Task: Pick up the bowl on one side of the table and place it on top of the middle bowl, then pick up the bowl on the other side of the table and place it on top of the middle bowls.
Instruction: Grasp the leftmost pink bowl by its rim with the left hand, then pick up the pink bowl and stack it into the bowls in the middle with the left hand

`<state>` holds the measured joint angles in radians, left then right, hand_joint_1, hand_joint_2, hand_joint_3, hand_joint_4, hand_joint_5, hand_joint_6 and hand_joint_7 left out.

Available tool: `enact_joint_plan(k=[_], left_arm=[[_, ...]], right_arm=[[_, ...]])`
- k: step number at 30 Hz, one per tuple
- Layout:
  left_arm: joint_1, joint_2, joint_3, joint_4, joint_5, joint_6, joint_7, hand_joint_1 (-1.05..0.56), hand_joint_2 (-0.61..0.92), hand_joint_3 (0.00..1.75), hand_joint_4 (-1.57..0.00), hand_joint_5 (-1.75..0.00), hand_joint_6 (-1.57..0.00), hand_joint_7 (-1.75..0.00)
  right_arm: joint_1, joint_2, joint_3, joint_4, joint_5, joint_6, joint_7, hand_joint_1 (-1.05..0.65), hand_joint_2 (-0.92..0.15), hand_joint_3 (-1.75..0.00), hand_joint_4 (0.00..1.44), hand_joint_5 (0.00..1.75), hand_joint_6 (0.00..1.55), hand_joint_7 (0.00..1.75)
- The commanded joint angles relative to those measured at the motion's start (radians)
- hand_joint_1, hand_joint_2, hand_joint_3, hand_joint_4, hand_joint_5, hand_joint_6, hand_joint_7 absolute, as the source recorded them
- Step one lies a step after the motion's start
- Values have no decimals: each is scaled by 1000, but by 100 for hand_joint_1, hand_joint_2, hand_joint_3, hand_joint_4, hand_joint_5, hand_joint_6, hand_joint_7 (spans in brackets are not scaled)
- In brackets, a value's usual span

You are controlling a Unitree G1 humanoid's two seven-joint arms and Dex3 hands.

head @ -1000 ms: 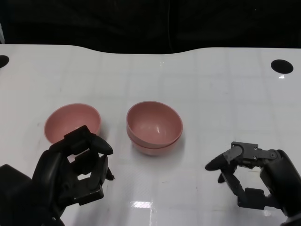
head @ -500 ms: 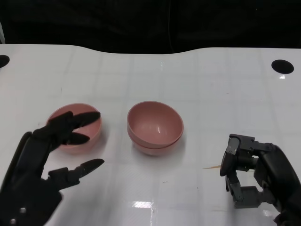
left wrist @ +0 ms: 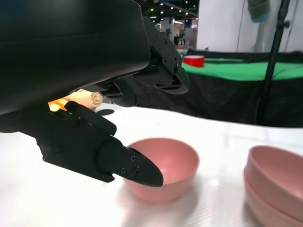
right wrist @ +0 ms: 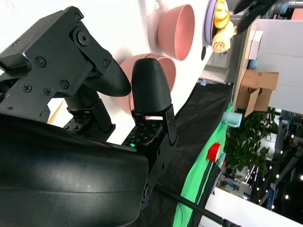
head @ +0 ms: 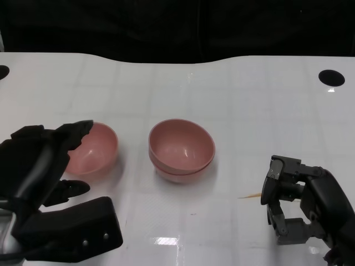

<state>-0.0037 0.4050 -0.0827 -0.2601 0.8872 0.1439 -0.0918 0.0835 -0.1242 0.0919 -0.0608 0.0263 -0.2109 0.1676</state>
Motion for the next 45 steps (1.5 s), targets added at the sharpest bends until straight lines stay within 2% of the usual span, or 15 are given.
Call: enact_joint_plan(k=[1, 23, 24, 25, 27, 29, 35, 36, 37, 38, 39, 42, 43, 44, 45], left_arm=[[-67, 8, -47, 92, 59, 32, 14, -54, 89, 0, -46, -21, -45, 0], [-389, -13, -289, 719, 68, -4, 119, -47, 92, 1, -75, -9, -60, -2], [-407, -15, -295, 765, 53, -22, 119, -38, 92, 1, -94, -51, -82, -8], [-422, -15, -300, 800, 41, -36, 121, -32, 91, 1, -89, -112, -104, -10], [-446, -11, -314, 850, 30, -63, 140, -28, 91, 1, -81, -152, -116, -9], [-461, -9, -325, 877, 24, -77, 159, -26, 92, 5, -79, -170, -122, -11], [-512, -2, -329, 923, 6, -121, 261, -25, 92, 10, -79, -175, -123, -14], [-517, -1, -330, 929, 1, -128, 273, -25, 92, 11, -80, -175, -110, -43], [-521, 0, -332, 934, -3, -132, 279, -25, 92, 12, -79, -175, -87, -89], [-526, 4, -330, 930, -8, -137, 284, -26, 92, 12, -79, -175, -78, -105], [-528, 7, -326, 916, -11, -136, 288, -28, 92, 13, -78, -175, -72, -112], [-523, 19, -314, 861, -15, -127, 293, -28, 92, 11, -75, -175, -84, -74], [-520, 24, -312, 843, -15, -128, 301, -27, 91, 8, -77, -175, -81, -91], [-517, 29, -307, 822, -18, -136, 316, -22, 89, 2, -81, -175, -60, -163], [-514, 32, -301, 801, -22, -144, 329, -22, 89, 2, -81, -175, -60, -166]], right_arm=[[5, -1, -9, -17, -8, 13, -4, -8, -27, -162, 92, 175, 80, 161], [22, 5, -4, -35, -44, 26, -12, -8, -31, -155, 93, 175, 82, 155], [23, 8, -2, -36, -47, 25, -14, -8, -31, -154, 92, 175, 82, 154], [24, 10, 0, -37, -48, 25, -16, -8, -31, -154, 93, 175, 82, 154], [25, 12, 2, -39, -50, 25, -19, -8, -32, -154, 93, 175, 82, 154], [25, 13, 3, -38, -52, 23, -21, -8, -32, -154, 93, 175, 82, 153], [11, 37, -2, -17, -46, 27, -40, -8, -32, -152, 93, 175, 82, 151], [10, 39, -2, -15, -47, 27, -42, -8, -32, -152, 93, 175, 83, 151], [10, 40, -2, -14, -49, 27, -43, -8, -32, -152, 93, 175, 83, 151], [9, 41, -2, -12, -53, 28, -46, -8, -32, -152, 93, 175, 83, 151], [8, 42, -2, -9, -57, 25, -48, -8, -32, -153, 93, 175, 83, 151], [11, 42, 0, -7, -58, 20, -51, -8, -33, -154, 93, 175, 82, 151], [14, 42, 1, -9, -59, 20, -52, -8, -33, -154, 94, 175, 82, 151], [17, 41, 3, -11, -68, 21, -57, -9, -32, -154, 93, 175, 82, 151], [18, 38, 4, -13, -75, 22, -59, -9, -32, -154, 93, 175, 82, 151]])
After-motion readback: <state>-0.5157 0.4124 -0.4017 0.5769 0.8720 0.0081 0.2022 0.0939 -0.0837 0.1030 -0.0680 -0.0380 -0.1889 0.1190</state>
